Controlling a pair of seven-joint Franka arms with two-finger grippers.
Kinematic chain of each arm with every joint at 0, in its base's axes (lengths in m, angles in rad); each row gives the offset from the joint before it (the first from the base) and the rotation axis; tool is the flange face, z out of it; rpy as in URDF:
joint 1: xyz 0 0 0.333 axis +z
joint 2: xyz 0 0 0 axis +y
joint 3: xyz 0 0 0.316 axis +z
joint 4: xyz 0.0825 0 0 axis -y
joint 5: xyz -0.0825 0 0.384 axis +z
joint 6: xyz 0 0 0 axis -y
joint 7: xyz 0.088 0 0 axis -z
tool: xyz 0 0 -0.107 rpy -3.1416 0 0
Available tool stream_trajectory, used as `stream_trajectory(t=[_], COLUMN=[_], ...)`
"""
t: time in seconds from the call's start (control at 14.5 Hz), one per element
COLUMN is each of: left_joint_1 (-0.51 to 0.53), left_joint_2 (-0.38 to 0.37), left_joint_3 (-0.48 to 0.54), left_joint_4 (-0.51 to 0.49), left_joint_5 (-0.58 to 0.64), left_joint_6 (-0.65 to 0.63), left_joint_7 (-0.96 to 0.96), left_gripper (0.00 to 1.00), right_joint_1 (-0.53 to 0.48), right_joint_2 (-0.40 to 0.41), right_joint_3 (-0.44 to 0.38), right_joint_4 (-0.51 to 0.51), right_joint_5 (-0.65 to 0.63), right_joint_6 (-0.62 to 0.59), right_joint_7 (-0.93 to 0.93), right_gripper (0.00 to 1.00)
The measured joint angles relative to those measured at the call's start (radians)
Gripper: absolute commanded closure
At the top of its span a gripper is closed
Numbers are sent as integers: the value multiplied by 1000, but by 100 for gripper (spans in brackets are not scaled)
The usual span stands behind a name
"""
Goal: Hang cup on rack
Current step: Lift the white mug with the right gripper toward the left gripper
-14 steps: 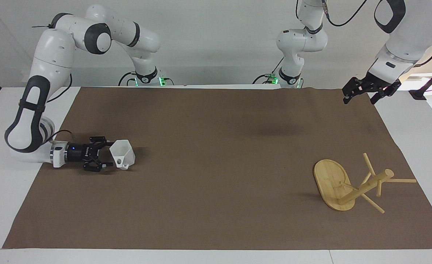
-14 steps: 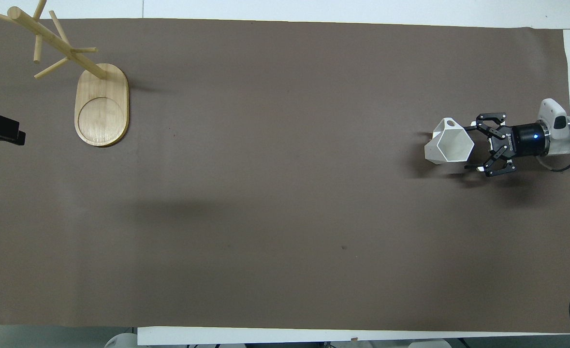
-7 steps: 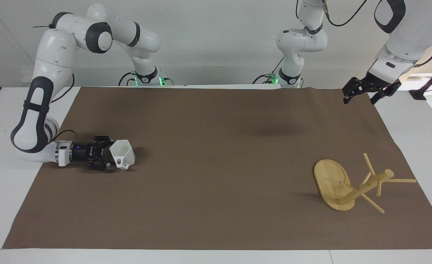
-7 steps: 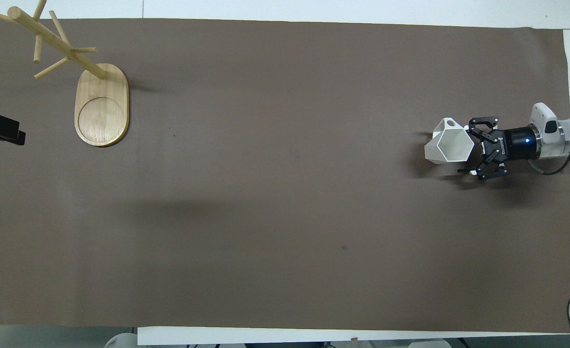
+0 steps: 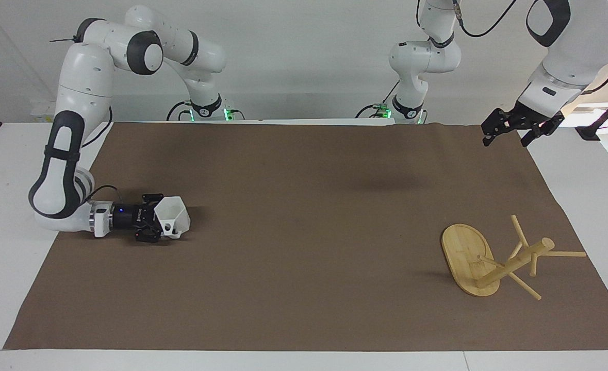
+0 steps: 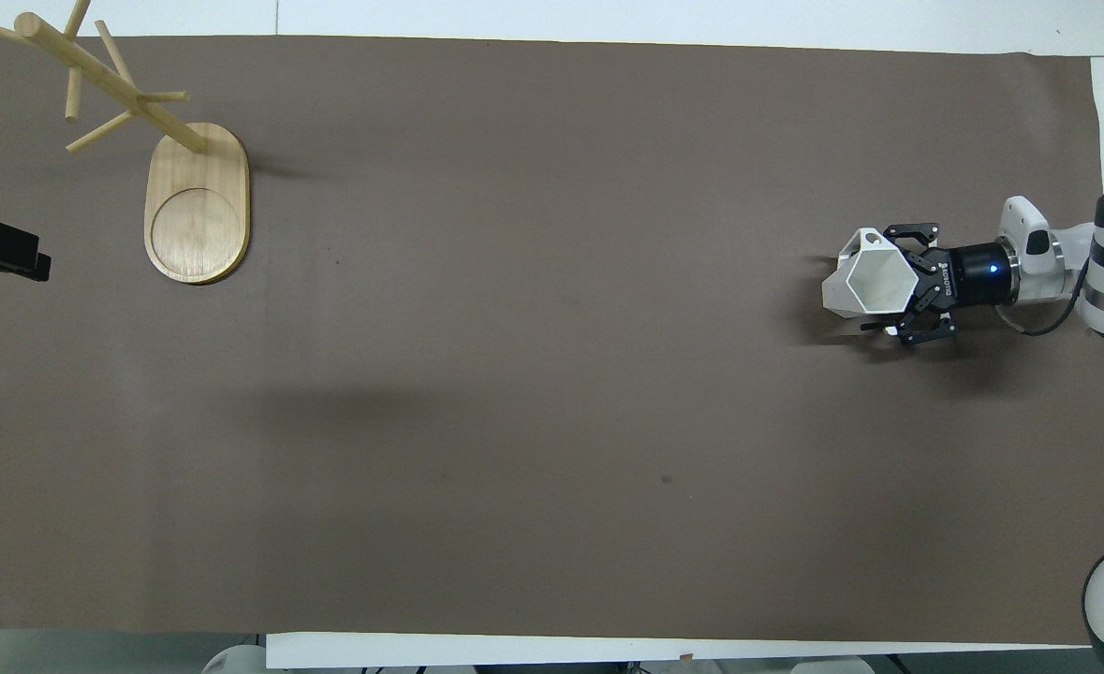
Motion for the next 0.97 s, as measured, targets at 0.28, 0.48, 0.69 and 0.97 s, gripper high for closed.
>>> stream_trajectory(t=[0.28, 0.48, 0.69, 0.97], left_joint_1=[-1, -1, -1, -40], left_joint_2=[0, 0, 0, 0], left_joint_3=[-8, -8, -8, -14], left_joint_4=[0, -1, -2, -18], left_joint_5=[0, 0, 0, 0], left_joint_6=[0, -1, -1, 92], left_joint_7=[0, 0, 0, -14], left_gripper=[0, 0, 0, 0], right_joint_1=[1, 8, 59, 242], right_joint_2=[-9, -17, -30, -142], right_joint_3=[0, 0, 1, 7], right_joint_4=[-42, -50, -49, -45], right_joint_5=[1, 15, 78, 163], right_joint_6=[0, 0, 9, 166], right_joint_7=[-31, -34, -27, 191], right_gripper=[36, 63, 66, 67])
